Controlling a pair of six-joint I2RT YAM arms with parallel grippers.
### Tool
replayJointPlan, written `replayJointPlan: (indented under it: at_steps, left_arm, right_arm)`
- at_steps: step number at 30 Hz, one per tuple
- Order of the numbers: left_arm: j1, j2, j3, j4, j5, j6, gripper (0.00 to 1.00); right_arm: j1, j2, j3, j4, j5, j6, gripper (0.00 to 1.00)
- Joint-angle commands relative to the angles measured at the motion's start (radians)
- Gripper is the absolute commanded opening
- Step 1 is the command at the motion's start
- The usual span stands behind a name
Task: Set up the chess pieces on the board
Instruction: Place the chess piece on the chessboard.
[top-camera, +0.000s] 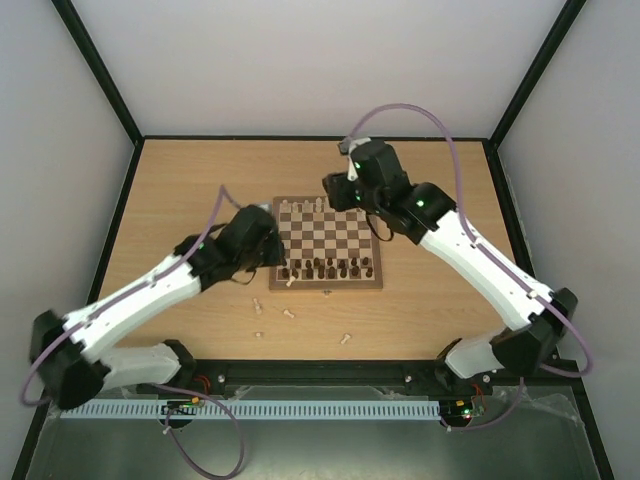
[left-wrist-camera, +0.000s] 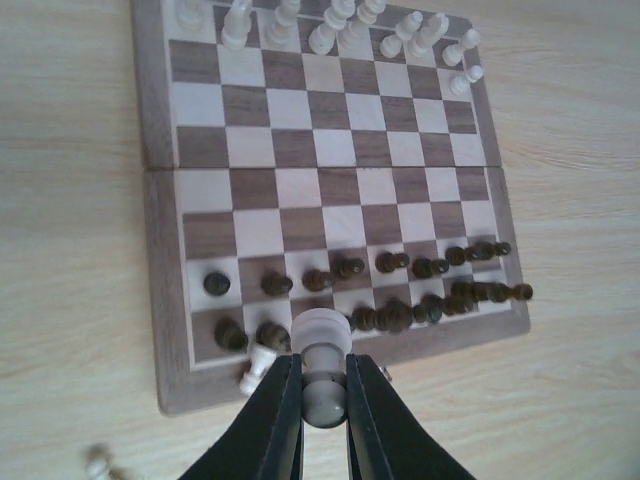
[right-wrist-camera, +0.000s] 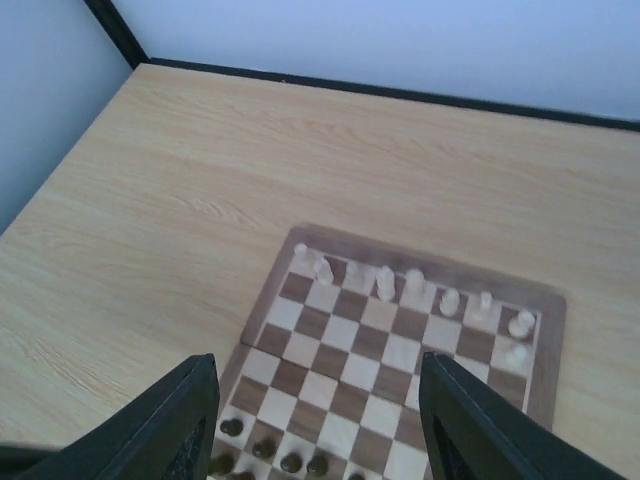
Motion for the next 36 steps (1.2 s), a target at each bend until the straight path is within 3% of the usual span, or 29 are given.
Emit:
replayJointPlan:
  at_steps: [1, 9, 11, 17, 36]
  left_arm:
    - [0.018, 0.224, 0.198, -0.128, 0.002, 0.078, 0.06]
    - [0.101, 0.629, 0.581, -0.351, 0.019, 0.155, 0.05]
    - [0.142, 0.702, 0.650, -0.391, 0.077, 0.186, 0.04]
    - [0.209, 0.912, 0.881, -0.557, 0.051, 0.237, 0.04]
    - [0.285, 1.192, 1.149, -0.704, 0.072, 0.300, 0.06]
  right_arm:
    - [-0.008, -0.120, -0.186, 0.011, 0.014, 0.087, 0.56]
    - [-0.009, -0.449, -0.491, -0.026, -0.032, 0.161, 0.57]
    - [-0.009, -0.507, -0.526, -0.042, -0.049, 0.165, 0.57]
    - [-0.009, -0.616, -0.583, -0.074, -0.080, 0.139, 0.59]
    - [-0.008, -0.669, -0.641, -0.060, -0.141, 0.117, 0.63]
